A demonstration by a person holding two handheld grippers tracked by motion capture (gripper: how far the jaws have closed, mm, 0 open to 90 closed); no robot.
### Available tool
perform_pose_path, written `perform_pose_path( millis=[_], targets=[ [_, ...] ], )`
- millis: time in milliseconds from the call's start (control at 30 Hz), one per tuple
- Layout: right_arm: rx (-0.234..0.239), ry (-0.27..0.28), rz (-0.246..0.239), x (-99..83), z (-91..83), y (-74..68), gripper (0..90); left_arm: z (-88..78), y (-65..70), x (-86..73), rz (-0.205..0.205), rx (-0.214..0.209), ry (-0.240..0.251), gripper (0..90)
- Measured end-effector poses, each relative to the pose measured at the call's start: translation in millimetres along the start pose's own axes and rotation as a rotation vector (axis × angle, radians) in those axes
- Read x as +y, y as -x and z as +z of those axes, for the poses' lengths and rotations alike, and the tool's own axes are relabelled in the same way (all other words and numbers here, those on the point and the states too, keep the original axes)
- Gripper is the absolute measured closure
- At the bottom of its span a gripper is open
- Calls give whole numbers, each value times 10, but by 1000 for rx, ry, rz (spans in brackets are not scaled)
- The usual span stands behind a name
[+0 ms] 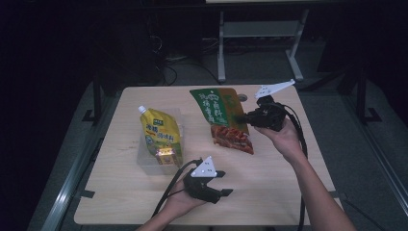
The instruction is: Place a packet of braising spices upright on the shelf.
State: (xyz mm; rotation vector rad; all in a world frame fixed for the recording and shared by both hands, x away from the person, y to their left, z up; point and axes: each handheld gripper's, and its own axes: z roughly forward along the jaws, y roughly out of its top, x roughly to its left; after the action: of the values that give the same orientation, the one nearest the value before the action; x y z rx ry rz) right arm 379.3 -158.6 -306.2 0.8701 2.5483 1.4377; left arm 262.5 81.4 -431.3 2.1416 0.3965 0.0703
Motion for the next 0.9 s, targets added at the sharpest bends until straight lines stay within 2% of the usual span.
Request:
perform_pose_path(
  millis=[33, 367, 500, 900],
  targets=[
    [0, 1, -4, 23, 18, -8, 900, -2, -2, 0, 11, 0, -1, 364],
    [22, 9, -47, 200, 129, -46, 900, -13, 13, -3, 11, -2, 6, 351],
    [28, 4, -41, 230, 158, -48, 900, -17, 8, -2, 9, -4, 11, 350],
    [64, 4, -64, 384, 245, -50, 900, -26, 1, 0, 15, -7, 13, 340]
  ],
)
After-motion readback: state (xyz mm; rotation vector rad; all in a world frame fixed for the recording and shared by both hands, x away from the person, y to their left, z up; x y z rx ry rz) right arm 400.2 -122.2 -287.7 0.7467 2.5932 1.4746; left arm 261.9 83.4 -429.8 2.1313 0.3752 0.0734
